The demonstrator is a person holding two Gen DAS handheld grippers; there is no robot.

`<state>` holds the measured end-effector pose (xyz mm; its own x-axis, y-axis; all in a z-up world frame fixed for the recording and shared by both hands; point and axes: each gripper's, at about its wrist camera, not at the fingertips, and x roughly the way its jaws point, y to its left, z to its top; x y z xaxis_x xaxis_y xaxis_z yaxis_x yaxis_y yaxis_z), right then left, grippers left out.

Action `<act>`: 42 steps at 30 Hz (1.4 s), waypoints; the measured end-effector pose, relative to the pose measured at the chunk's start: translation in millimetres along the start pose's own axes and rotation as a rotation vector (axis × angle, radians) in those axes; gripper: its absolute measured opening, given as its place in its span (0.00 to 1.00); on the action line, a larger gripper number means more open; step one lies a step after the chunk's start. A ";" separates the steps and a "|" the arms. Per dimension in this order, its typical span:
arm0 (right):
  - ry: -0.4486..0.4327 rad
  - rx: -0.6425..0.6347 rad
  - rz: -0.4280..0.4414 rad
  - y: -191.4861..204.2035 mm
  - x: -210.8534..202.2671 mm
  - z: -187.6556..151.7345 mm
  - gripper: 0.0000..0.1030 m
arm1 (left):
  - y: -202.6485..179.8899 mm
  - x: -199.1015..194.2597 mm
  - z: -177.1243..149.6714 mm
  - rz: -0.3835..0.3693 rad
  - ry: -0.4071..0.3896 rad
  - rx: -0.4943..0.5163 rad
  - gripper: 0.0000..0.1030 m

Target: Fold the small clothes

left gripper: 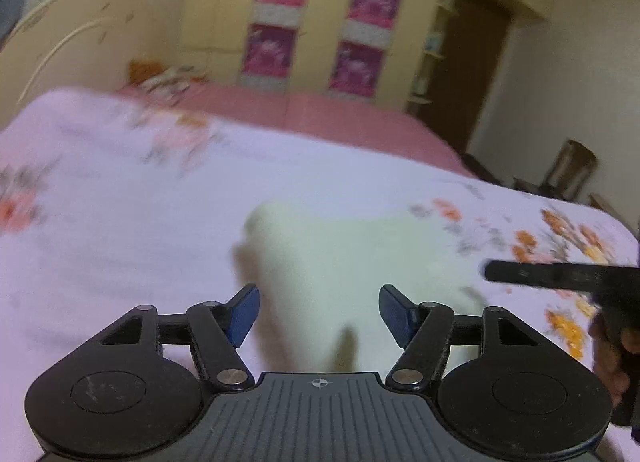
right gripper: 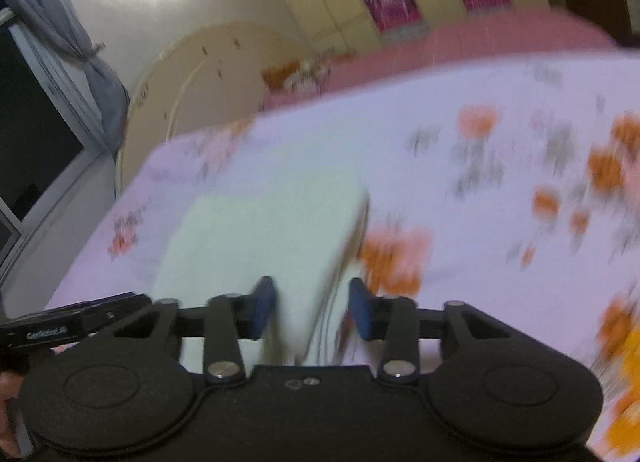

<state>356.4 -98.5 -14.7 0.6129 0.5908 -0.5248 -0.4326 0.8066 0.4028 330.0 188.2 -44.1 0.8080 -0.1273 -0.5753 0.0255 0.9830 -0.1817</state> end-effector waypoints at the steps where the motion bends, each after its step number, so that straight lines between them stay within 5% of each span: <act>1: -0.007 -0.029 0.007 5.9 4.2 4.8 0.20 | -6.8 7.2 4.1 0.000 0.007 0.039 0.64; 7: 0.097 -0.262 -0.005 38.0 48.7 8.9 0.17 | -20.6 62.5 2.0 0.055 0.128 0.093 0.64; 10: 0.143 -0.288 -0.036 31.3 66.1 -1.3 0.12 | -25.8 63.7 -1.9 0.072 0.125 0.121 0.64; 17: 0.094 -0.313 -0.050 42.7 41.1 -0.7 0.17 | -21.9 23.8 -9.6 0.069 0.085 0.079 0.64; 22: 0.114 -0.338 -0.001 54.6 7.3 -23.8 0.19 | -31.4 -11.3 -46.0 0.081 0.099 0.055 0.64; 28: 0.231 -0.378 -0.137 54.3 6.0 -65.0 0.20 | -38.0 -25.7 -96.4 0.122 0.164 0.024 0.64; 33: 0.210 -0.256 -0.177 51.6 -20.0 -78.4 0.25 | -46.9 -58.6 -108.7 0.121 0.156 -0.014 0.65; 34: 0.198 -0.236 -0.186 56.1 -30.2 -79.8 0.26 | -50.1 -70.5 -108.0 0.119 0.141 -0.023 0.76; 36: 0.169 -0.189 -0.187 61.1 -54.3 -80.5 0.42 | -58.2 -98.2 -106.1 0.119 0.078 -0.026 1.00; 38: 0.093 -0.166 -0.191 72.1 -85.9 -84.4 0.75 | -67.8 -129.0 -105.7 0.111 0.007 -0.013 1.00; 42: 0.018 -0.125 -0.210 94.6 -136.8 -94.7 0.80 | -84.3 -172.1 -105.6 0.078 -0.021 -0.005 1.00</act>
<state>169.0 -101.1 24.2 0.6868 0.4097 -0.6004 -0.3765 0.9071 0.1883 126.7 113.3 -14.0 0.8195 -0.0475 -0.5712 -0.0408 0.9892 -0.1407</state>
